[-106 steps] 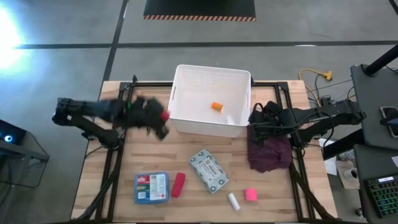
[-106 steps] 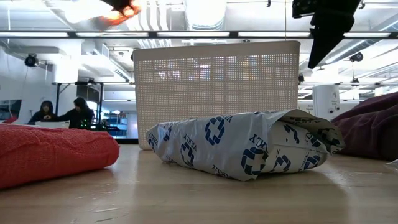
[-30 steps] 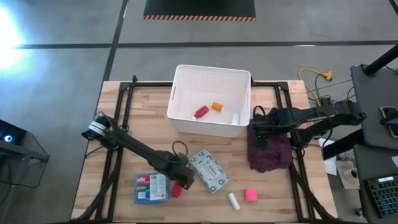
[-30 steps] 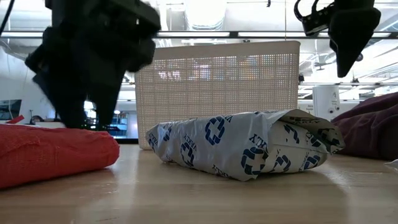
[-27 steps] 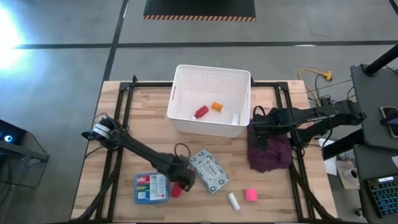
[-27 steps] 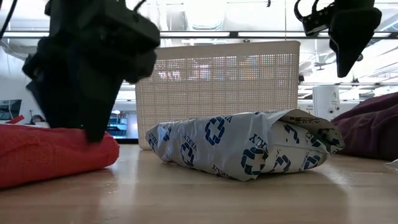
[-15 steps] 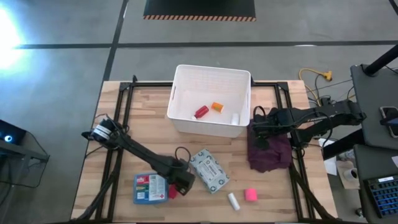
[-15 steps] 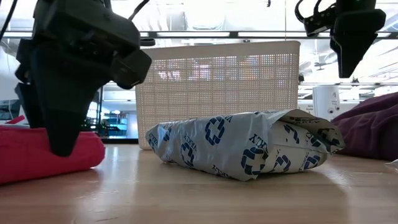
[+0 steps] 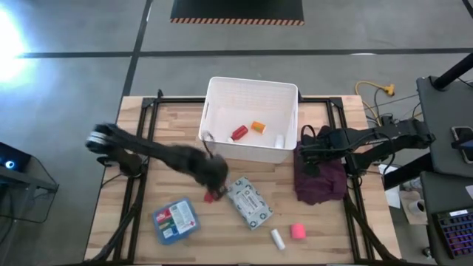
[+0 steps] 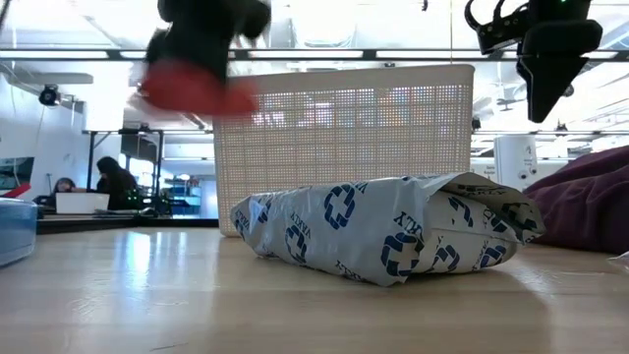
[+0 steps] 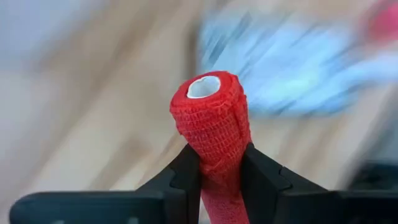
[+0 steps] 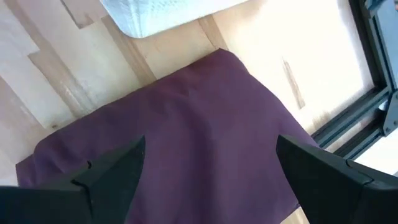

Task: Pick & place medical supplies in basket/bin
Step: Put the red bandage into the white container, then put the pink bandage into the white container

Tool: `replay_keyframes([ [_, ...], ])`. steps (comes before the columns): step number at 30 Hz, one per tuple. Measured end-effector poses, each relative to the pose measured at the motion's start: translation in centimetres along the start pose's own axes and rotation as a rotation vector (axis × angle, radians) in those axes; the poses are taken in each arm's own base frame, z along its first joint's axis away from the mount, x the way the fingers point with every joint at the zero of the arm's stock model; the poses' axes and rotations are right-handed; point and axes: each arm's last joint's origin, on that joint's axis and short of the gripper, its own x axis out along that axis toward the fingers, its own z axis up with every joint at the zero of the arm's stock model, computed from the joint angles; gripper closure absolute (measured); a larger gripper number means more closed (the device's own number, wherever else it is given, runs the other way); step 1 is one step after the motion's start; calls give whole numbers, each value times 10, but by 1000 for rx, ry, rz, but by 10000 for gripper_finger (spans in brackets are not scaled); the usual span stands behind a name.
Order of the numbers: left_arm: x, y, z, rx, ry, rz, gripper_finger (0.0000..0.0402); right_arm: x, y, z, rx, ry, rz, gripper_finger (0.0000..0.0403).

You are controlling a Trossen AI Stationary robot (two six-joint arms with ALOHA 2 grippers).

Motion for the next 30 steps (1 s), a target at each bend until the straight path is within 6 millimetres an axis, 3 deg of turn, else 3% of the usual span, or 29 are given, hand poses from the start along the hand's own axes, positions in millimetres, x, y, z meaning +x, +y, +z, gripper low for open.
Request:
replay_keyframes([
  [4, -90, 15, 24, 36, -394, -185, 333, -5, -2, 2, -12, -50, 13, 51],
  [6, -120, 29, 38, 30, -570, -201, 333, -8, -3, 3, -3, -88, 22, 51],
  [8, -134, 49, 52, 45, -673, -117, 333, -10, -5, 4, 17, -126, 15, 51],
  [13, -127, 92, 98, 90, -751, 104, 319, -12, -10, 8, 26, -171, 17, 51],
  [18, -98, 115, 125, 61, -631, 85, 255, -9, -17, 12, 2, -140, 51, 51],
  [23, -91, 111, 132, 74, -607, 61, 190, -9, -15, 11, 3, -73, 163, 51],
  [30, -123, 105, 115, 144, -632, 73, 156, -17, 8, 1, -43, -85, 278, 51],
])
